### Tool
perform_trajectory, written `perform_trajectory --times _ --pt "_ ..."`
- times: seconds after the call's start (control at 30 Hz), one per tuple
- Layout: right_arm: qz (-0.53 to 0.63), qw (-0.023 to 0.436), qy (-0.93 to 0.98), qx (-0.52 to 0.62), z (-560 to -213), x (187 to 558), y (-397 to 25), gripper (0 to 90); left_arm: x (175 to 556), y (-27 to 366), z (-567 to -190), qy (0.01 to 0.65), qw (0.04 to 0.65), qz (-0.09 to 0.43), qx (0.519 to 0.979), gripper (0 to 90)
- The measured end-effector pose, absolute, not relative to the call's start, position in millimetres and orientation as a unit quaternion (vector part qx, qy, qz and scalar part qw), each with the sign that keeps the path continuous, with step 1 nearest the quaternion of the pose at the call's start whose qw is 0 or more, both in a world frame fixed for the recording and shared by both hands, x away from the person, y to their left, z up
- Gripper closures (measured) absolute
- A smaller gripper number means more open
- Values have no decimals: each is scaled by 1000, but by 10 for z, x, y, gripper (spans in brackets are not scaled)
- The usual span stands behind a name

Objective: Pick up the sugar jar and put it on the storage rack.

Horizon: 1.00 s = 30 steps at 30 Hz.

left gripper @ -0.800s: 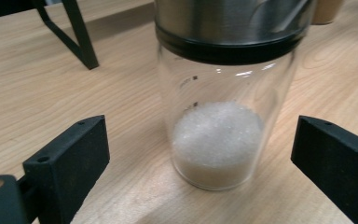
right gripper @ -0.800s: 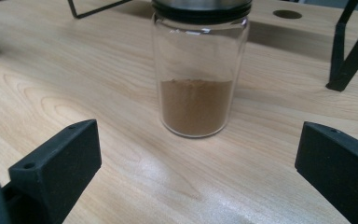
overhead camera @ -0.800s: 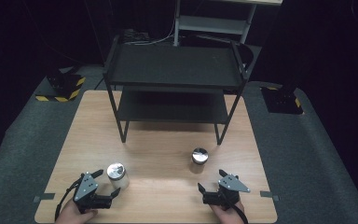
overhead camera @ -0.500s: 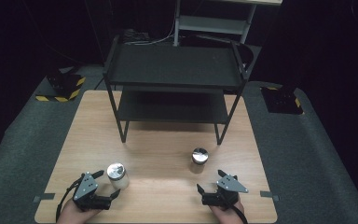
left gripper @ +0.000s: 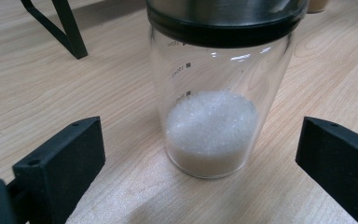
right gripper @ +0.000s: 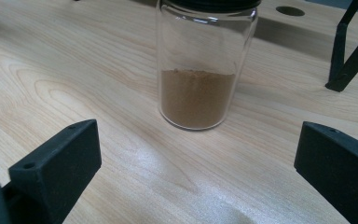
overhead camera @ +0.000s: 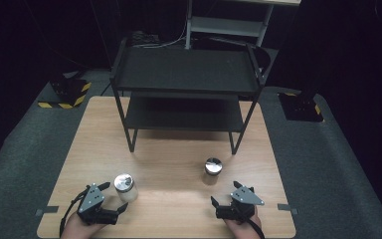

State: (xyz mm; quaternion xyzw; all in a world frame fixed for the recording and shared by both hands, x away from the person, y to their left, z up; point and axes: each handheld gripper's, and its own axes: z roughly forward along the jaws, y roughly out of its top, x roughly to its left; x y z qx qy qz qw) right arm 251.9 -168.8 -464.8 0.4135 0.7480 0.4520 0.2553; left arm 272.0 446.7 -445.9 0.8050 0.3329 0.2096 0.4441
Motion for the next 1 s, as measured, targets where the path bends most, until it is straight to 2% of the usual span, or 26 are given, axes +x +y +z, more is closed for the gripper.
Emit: perform_trajectory --times 0.27,1.0 --pt "456 250 746 416 -4652 2532 -1714 2 2713 4469 -4467 327 448 211 805 20" --pt "461 245 743 419 -4656 2541 -1739 2 2627 4620 -4434 320 524 203 763 21"
